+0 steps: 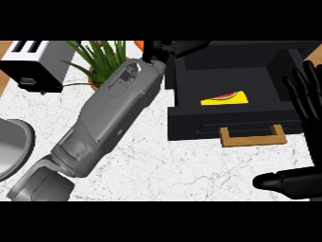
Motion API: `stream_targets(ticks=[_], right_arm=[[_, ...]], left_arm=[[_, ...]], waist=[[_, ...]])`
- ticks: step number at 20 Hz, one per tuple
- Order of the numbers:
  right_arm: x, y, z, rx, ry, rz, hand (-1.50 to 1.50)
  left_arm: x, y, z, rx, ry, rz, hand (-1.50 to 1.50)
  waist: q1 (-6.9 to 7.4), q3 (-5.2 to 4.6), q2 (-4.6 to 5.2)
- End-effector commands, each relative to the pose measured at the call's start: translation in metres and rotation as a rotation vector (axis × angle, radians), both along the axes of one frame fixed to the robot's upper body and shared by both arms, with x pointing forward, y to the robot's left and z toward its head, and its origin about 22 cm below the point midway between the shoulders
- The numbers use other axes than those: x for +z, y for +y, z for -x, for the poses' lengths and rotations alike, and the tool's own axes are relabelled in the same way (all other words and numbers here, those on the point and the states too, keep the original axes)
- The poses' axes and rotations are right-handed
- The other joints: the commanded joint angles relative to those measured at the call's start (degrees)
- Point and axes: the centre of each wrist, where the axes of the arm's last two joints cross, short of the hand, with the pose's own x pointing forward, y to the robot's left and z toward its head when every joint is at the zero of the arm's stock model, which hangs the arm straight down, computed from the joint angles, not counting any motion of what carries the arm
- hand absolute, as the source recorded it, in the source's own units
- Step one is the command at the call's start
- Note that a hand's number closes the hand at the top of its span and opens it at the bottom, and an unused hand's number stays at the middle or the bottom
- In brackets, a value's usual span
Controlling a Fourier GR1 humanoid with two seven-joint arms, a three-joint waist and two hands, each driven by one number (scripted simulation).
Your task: Pick up the cup, place it into the drawer and close the drawer
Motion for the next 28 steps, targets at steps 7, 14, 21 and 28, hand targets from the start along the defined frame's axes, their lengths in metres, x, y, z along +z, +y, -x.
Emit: stream_targets(ticks=[7,14,21,28], right_arm=[[0.012,0.007,0.002,0.057,-0.007,0.003,-1.50],[0.006,0.002,-0.013,0.083,-0.016,-0.013,-1.50],[0.010,0.009,-0.008,0.084,-0.036,-0.044,-1.50],[0.010,0.006,-0.011,0.144,-0.020,-0.102,-1.50]], left_arm=[[-0.010,-0.007,-0.008,0.026,0.015,-0.128,1.50],[-0.007,-0.020,-0.003,0.053,0.018,-0.264,1.50],[-0.037,-0.014,0.007,0.055,0.014,-0.225,-1.50],[-0.014,-0.024,0.007,-0.020,-0.043,-0.057,-1.50]], waist=[[-2.60,0.03,0.68],[-3.54,0.13,0.88],[-4.06,0.04,1.00],[-2.77,0.03,0.76]])
